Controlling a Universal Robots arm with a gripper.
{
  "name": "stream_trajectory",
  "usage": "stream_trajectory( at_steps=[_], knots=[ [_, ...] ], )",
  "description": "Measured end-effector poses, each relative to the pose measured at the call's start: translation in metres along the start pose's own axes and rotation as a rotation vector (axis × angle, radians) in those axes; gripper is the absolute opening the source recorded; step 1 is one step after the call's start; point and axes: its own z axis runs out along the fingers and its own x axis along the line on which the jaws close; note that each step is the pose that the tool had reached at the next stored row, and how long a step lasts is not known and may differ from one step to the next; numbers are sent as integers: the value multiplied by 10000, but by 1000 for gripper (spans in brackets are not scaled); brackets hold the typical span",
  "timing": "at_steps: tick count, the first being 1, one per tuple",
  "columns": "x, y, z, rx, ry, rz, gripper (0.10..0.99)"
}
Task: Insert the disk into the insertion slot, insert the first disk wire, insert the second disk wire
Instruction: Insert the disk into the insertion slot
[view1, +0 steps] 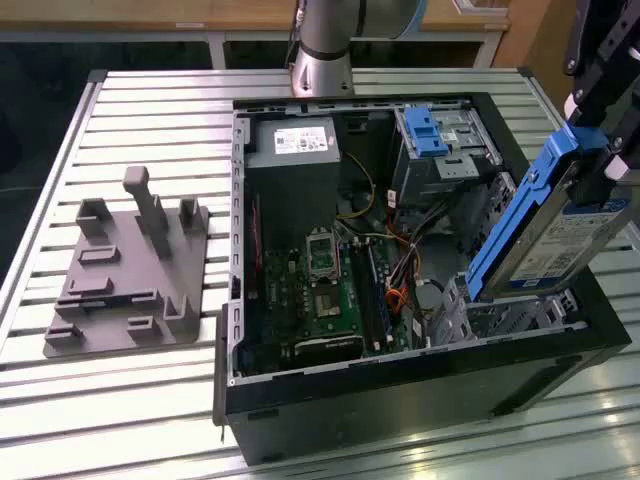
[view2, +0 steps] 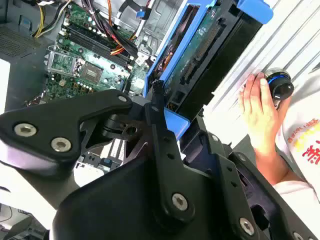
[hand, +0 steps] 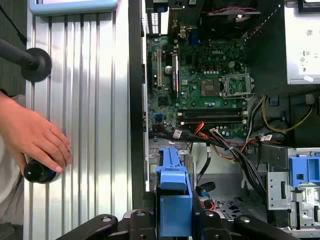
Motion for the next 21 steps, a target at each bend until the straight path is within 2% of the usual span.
stream_trajectory(
  at_steps=[17,19,21],
  knots=[
    [0,0,-1,0,-14,0,365],
    [2,0,0,-1,-102,-4,365],
    [6,0,0,-2,-238,-9,365]
  ],
)
